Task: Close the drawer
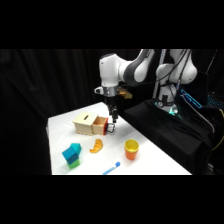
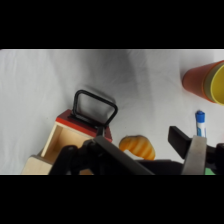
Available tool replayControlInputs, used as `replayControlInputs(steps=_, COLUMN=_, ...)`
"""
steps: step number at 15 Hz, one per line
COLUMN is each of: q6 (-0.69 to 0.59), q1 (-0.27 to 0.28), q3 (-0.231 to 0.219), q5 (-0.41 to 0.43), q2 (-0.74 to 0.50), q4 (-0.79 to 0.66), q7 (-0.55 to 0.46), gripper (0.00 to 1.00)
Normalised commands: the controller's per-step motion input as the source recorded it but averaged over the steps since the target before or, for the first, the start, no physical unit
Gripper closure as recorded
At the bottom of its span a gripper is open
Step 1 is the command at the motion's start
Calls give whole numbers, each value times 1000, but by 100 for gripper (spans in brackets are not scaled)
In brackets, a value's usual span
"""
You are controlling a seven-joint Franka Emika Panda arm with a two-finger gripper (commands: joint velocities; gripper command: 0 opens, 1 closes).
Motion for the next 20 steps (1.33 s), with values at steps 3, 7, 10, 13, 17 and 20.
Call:
replayControlInputs(steps=3, q6=393, q1=33, q3=15, q5=-9, q2=-71, q4=-274, q7=428, gripper=0)
replayControlInputs(steps=7, q6=456, q1=42, q3=18, q5=53, q2=4, q4=-221, q7=317, gripper=0)
replayControlInputs(steps=10, q6=558, q1=55, q3=-11, q5=27, q2=80, q4=-173, q7=261, gripper=0)
replayControlInputs(steps=13, q6=505, q1=107, q3=-83, q5=-41, q2=135, q4=-122, q7=262, gripper=0)
replayControlInputs(steps=17, q6=477, q1=260, q3=-283, q5=-145, q2=210, q4=-49, q7=308, gripper=0)
replayControlInputs(steps=20, q6=411, q1=343, q3=-394, q5=-216, q2=267, q4=40, q7=398, gripper=0)
